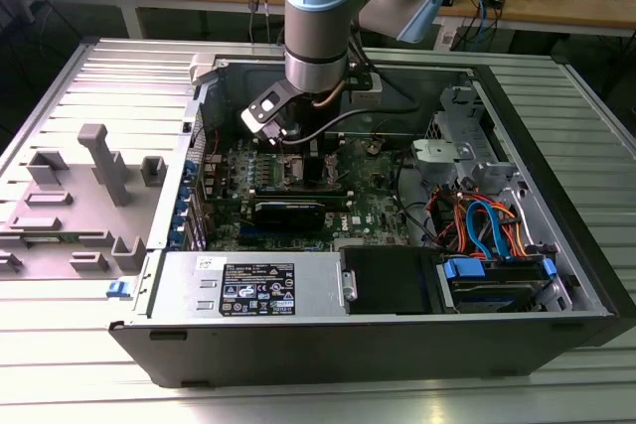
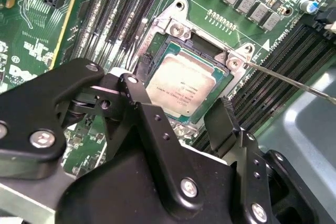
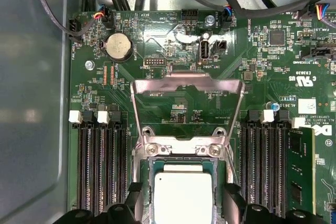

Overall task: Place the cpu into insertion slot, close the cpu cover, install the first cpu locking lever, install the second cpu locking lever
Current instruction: 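Place the cpu into insertion slot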

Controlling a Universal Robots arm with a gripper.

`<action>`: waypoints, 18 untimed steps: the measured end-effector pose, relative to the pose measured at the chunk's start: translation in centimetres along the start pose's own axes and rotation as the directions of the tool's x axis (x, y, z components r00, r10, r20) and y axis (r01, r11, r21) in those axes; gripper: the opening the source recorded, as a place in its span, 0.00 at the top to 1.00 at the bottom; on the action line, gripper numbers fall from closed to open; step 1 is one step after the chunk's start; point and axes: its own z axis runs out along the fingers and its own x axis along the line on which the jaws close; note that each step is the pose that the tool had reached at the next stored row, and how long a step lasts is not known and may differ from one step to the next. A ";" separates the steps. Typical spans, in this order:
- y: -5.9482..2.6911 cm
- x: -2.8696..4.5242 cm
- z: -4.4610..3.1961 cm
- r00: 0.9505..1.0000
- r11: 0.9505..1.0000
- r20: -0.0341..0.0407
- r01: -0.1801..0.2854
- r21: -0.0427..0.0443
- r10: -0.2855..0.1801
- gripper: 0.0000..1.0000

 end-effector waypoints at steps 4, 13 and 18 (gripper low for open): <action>0.01 0.01 -0.81 1.000 1.000 0.000 0.000 0.000 0.000 0.31; 0.05 0.04 -2.58 1.000 1.000 0.000 0.000 0.003 0.000 0.39; 0.06 -0.02 -2.75 1.000 1.000 0.001 0.000 0.004 0.000 0.69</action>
